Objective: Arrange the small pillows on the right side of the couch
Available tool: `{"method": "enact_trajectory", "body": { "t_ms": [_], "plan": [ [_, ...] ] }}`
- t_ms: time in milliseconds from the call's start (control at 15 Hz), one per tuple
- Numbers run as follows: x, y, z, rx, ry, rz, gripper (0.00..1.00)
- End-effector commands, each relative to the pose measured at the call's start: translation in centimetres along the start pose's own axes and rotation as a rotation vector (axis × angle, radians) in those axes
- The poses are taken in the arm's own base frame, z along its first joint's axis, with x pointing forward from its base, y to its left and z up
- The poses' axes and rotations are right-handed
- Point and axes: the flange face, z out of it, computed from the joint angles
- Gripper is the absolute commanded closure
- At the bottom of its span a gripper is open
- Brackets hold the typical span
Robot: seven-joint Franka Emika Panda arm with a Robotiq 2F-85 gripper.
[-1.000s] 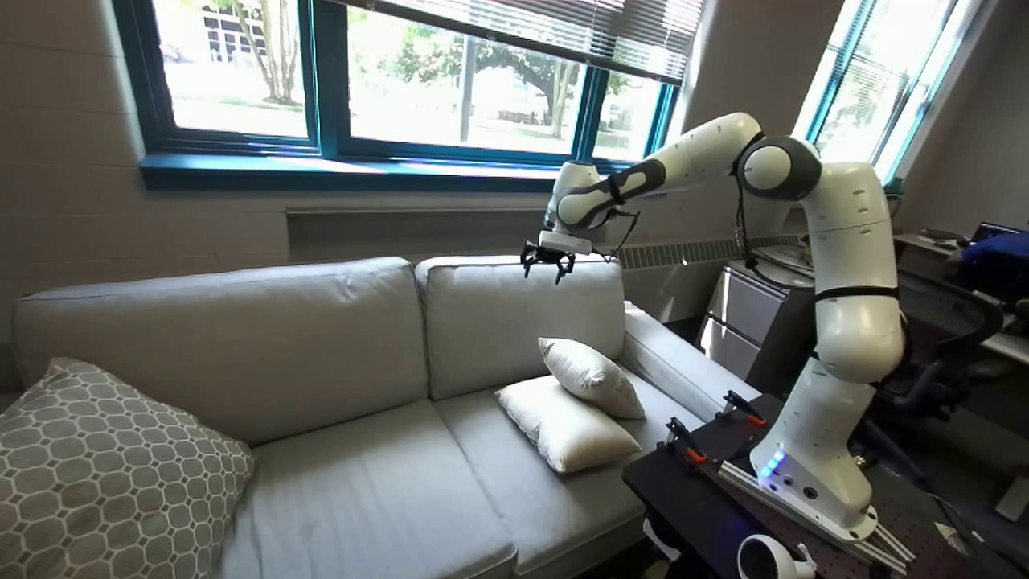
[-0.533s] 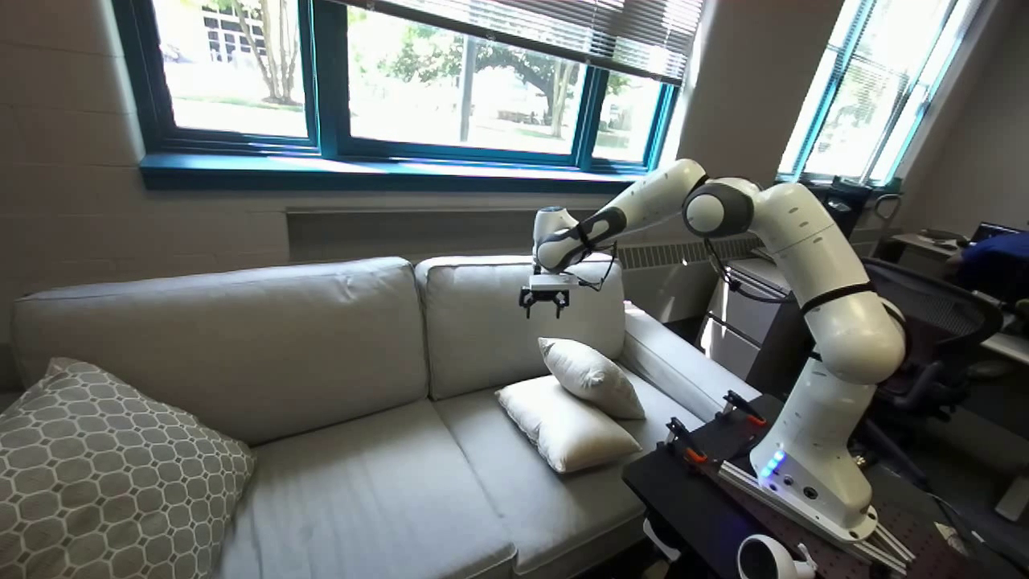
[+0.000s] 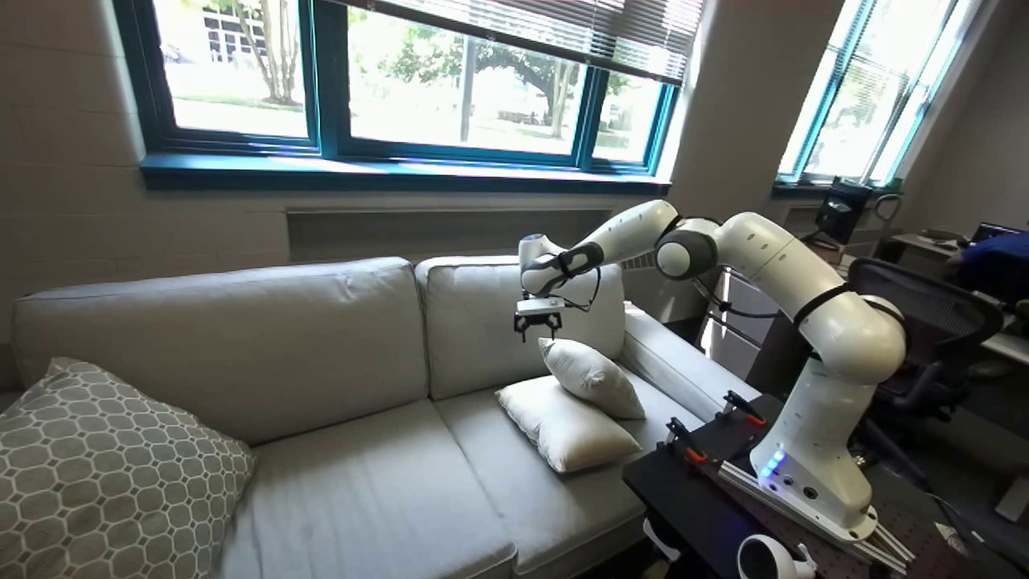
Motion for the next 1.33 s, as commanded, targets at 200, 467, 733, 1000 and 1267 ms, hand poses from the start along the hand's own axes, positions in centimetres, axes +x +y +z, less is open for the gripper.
{"method": "enact_trajectory", "body": {
  "t_ms": [200, 467, 733, 1000, 1267],
  "plan": [
    [2.2, 0.3, 4.9, -0.122, -0.033, 0.076, 0.0],
    [2.3, 0.7, 5.6, -0.198, -0.036, 0.081, 0.0],
    [2.7, 2.3, 6.3, -0.297, -0.03, 0.091, 0.0],
    [3.9, 5.3, 7.0, -0.395, -0.02, 0.152, 0.0],
    [4.6, 7.6, 8.2, -0.453, -0.039, 0.21, 0.0]
  ]
}}
